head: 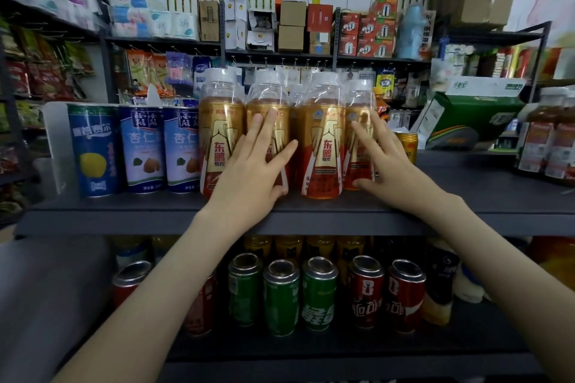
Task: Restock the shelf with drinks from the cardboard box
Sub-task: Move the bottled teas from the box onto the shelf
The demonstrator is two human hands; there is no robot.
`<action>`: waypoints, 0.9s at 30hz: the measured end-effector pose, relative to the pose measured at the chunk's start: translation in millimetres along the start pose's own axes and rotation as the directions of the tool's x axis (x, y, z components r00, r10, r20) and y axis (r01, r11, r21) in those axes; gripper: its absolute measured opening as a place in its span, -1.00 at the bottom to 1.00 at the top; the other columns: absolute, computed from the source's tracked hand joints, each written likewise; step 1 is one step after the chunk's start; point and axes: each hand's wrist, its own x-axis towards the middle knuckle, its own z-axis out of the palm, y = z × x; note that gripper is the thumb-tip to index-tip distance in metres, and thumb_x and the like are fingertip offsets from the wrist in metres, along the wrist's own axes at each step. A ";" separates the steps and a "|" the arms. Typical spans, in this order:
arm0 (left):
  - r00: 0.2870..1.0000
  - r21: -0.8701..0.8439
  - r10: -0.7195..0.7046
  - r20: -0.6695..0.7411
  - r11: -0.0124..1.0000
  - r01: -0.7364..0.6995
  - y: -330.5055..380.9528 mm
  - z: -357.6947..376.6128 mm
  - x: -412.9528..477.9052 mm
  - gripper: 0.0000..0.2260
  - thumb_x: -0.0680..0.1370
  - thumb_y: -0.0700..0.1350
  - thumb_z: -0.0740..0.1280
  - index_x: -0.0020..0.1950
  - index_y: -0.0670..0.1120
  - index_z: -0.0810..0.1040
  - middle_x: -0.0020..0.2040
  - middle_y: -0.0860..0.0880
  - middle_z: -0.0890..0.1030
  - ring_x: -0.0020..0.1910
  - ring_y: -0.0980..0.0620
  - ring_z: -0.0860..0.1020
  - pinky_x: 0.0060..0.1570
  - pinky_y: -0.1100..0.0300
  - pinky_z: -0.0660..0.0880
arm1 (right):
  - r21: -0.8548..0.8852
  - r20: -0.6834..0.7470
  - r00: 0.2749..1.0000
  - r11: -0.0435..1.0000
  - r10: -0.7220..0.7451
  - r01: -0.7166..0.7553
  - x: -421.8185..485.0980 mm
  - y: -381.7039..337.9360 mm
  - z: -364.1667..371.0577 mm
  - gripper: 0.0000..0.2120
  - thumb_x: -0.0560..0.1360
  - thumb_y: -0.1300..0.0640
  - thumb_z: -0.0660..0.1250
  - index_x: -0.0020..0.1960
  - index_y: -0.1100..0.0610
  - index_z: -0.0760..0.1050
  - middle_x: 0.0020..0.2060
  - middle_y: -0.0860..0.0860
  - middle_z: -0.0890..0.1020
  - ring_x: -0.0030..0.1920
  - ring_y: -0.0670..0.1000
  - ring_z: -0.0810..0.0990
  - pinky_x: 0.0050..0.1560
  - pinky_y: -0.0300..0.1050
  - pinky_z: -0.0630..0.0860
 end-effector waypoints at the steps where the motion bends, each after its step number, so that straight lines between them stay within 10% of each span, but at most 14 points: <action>1: 1.000 -0.012 0.003 -0.007 1.000 -0.003 0.0 0.1 -0.7 -0.31 0.52 -0.02 0.38 0.55 0.04 0.09 0.54 -0.14 -0.29 0.52 -0.13 -0.28 0.43 -0.01 -0.17 | 0.016 -0.036 0.999 1.000 0.012 -0.012 -5.9 -4.6 -1.2 -0.08 0.49 0.10 0.41 0.56 -0.12 -0.18 0.53 -0.09 -0.30 0.54 -0.01 -0.25 0.42 -0.04 -0.03; 10: 0.982 -0.140 -0.072 -0.176 0.989 0.048 12.6 -10.1 -76.0 -0.54 0.53 -0.13 0.35 0.43 -0.14 0.40 0.48 -0.26 0.26 0.43 -0.23 0.28 0.39 -0.12 0.28 | 0.146 -0.234 0.971 0.986 -0.045 0.081 -55.1 -76.9 9.8 -0.42 0.54 0.19 0.31 0.51 0.13 0.19 0.44 0.09 0.28 0.45 0.03 0.16 0.39 -0.24 0.04; 18: 0.913 -0.107 -0.408 0.022 0.907 0.408 39.5 -28.0 -257.3 -0.65 0.47 -0.18 0.38 0.24 -0.22 0.53 0.32 -0.24 0.46 0.20 -0.20 0.49 0.15 0.01 0.47 | 0.413 -0.114 0.903 0.807 -0.415 0.423 -151.7 -201.5 90.4 -0.62 0.53 0.24 0.28 0.34 0.25 0.41 0.21 0.12 0.52 0.24 0.04 0.41 0.26 -0.24 0.29; 22: 0.747 0.080 -0.582 0.322 0.803 0.591 50.9 -46.1 -391.8 -0.59 0.42 -0.17 0.37 0.26 -0.23 0.50 0.28 -0.28 0.48 0.17 -0.26 0.51 0.07 -0.02 0.53 | 0.575 0.053 0.827 0.694 -0.560 0.433 -209.5 -276.0 157.5 -0.63 0.53 0.18 0.26 0.31 0.26 0.44 0.17 0.13 0.56 0.17 0.12 0.54 0.11 -0.06 0.51; 27: 0.369 0.356 -0.791 0.488 0.566 0.743 64.6 -97.0 -550.2 -0.55 0.43 -0.03 0.12 0.21 -0.21 0.52 0.16 -0.25 0.56 0.03 -0.24 0.58 -0.08 0.00 0.59 | 0.745 0.208 0.640 0.543 -0.740 0.387 -266.4 -388.7 213.2 -0.59 0.60 0.15 0.22 0.43 0.13 0.32 0.28 0.04 0.45 0.29 0.02 0.42 0.10 -0.28 0.34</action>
